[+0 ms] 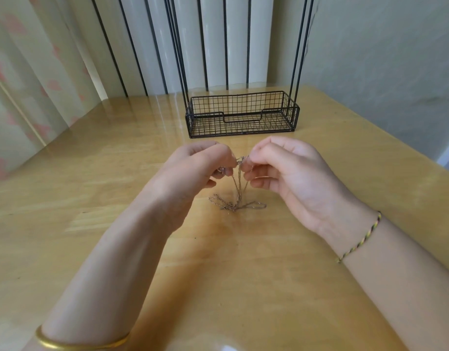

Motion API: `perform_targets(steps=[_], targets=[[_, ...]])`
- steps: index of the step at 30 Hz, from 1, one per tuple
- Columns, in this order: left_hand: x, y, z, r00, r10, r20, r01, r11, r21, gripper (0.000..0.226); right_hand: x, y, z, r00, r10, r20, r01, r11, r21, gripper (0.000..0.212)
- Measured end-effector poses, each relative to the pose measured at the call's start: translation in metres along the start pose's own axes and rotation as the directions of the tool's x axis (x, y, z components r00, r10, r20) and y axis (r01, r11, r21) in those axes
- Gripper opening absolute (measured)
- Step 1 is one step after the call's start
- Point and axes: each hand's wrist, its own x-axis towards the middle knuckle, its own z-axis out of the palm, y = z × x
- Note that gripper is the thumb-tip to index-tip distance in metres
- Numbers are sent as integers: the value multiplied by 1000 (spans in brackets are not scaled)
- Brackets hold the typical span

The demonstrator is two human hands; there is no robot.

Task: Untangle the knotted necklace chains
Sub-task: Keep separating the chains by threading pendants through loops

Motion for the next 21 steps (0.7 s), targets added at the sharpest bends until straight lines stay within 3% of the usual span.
perform_targets(steps=[5,9,12,14,16,18,21], targets=[[1,-2,1,999,15,-35,-17,997,-73,7,-1,-1,0,987,111,113,-121,989,82,21],[1,-1,2,998,20,-65,-29,990,-139,14,-2,-3,-4,986,123,115,-123,992,-9,19],[2,0,1,995,5,-101,-22,985,-172,21,-1,-6,-11,999,12,49,4,948,-317,15],[3,0,-1,990,-9,-141,-18,981,-194,22,3,-6,-17,993,-117,22,107,804,-584,11],[4,-1,-5,982,-8,-188,-30,979,-200,21,8,-2,-22,981,-194,-29,120,712,-692,10],[5,-2,-7,974,7,-228,-43,987,-152,18,11,2,-26,967,-212,-139,80,776,-626,13],[5,-5,-7,965,22,-259,-44,996,-80,14,14,-1,-26,953,-25,-301,-37,979,-200,18]])
